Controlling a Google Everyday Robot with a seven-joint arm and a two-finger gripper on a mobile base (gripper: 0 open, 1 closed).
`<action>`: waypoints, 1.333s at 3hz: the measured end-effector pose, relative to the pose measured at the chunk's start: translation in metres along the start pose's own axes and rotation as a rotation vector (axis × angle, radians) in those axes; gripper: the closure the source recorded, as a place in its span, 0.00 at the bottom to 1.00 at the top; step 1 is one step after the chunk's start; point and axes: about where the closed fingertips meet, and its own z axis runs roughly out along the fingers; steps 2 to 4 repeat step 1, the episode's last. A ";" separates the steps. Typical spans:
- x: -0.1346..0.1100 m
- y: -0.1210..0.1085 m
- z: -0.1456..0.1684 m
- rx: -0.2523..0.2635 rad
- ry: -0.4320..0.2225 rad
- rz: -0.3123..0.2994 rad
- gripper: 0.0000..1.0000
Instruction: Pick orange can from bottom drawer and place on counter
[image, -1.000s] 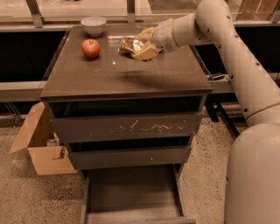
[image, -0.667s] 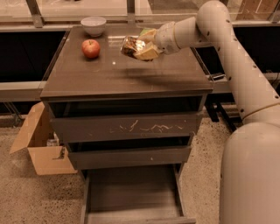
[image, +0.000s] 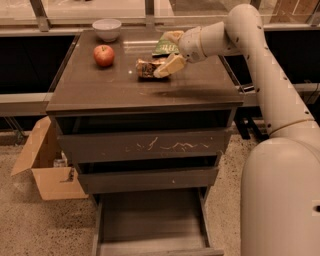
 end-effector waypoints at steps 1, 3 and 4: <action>-0.008 -0.008 -0.013 0.034 -0.027 -0.019 0.00; -0.008 -0.008 -0.013 0.034 -0.027 -0.019 0.00; -0.008 -0.008 -0.013 0.034 -0.027 -0.019 0.00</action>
Offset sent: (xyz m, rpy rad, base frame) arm 0.0000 0.0000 0.0000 0.0000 0.0000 0.0000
